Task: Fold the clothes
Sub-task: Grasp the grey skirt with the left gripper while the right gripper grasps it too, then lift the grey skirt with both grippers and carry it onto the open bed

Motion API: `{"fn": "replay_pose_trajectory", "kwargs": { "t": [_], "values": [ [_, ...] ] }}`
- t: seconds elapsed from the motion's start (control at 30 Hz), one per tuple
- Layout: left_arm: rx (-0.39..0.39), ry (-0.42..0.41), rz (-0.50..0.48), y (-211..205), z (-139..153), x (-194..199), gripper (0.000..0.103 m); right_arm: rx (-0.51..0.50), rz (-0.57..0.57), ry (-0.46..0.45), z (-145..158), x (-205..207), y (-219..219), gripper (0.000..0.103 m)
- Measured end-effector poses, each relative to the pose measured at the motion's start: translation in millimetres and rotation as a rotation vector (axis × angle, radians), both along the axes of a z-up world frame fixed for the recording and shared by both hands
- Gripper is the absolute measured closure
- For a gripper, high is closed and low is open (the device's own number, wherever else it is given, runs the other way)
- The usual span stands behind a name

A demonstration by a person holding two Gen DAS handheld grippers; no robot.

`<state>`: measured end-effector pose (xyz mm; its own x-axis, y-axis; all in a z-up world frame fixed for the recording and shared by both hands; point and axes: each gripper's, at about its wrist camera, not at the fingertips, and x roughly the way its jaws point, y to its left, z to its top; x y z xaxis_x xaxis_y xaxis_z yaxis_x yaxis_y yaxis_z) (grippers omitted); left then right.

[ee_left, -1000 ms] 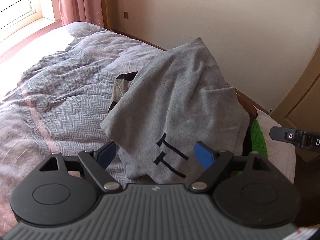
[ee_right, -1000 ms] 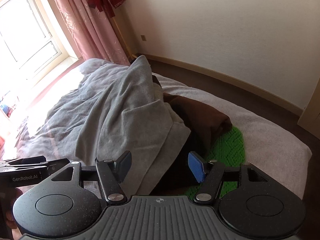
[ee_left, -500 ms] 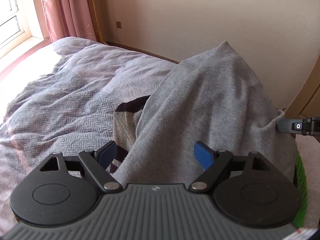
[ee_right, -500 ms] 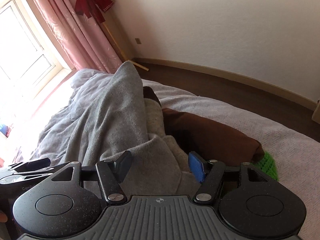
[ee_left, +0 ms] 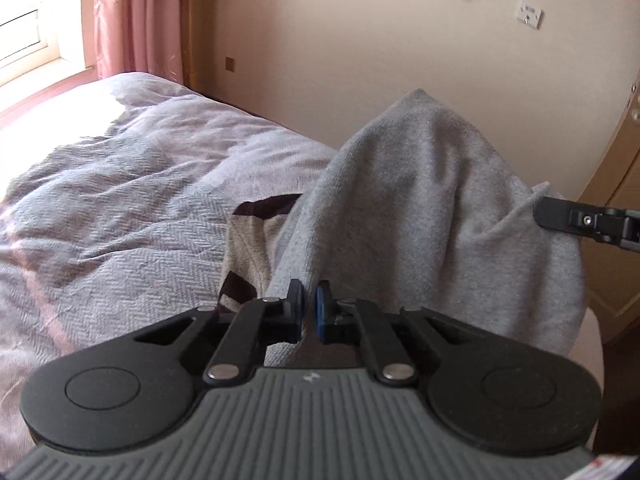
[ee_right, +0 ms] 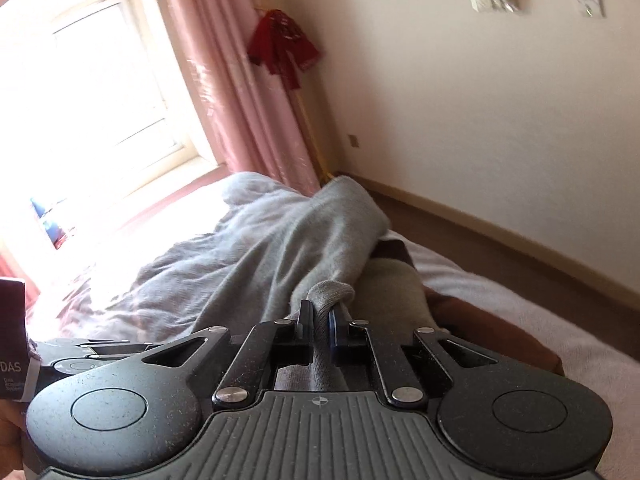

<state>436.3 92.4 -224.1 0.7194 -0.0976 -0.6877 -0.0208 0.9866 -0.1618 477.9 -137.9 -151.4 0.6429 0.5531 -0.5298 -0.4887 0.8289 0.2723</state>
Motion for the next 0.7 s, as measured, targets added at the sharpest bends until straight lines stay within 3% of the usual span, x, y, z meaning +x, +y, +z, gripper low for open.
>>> {"fn": "replay_pose_trajectory", "kwargs": {
  "t": [0.13, 0.2, 0.3, 0.43, 0.6, 0.7],
  "values": [
    [-0.093, -0.045, 0.153, 36.5, 37.6, -84.5, 0.1, 0.088, 0.102, 0.009, 33.2, -40.6, 27.6, 0.1],
    [-0.123, -0.068, 0.229, 55.2, 55.5, -130.1, 0.1, 0.074, 0.173, -0.036, 52.6, -64.7, 47.9, 0.1],
    [-0.128, -0.123, 0.345, 82.9, 91.3, -205.3, 0.1, 0.142, 0.315, -0.11, 91.5, -104.9, 82.9, 0.101],
    [-0.1, -0.218, 0.483, 115.3, 149.1, -309.6, 0.103, 0.316, 0.487, -0.107, 140.5, -158.6, 131.6, 0.103],
    [0.046, -0.454, 0.593, 133.3, 234.7, -427.1, 0.103, 0.401, 0.653, -0.024, 177.5, -239.1, 187.4, 0.103],
    [0.121, -0.485, 0.655, 142.7, 264.0, -481.9, 0.103, 0.426, 0.748, -0.101, 200.6, -310.2, 197.0, 0.103]
  ]
}}
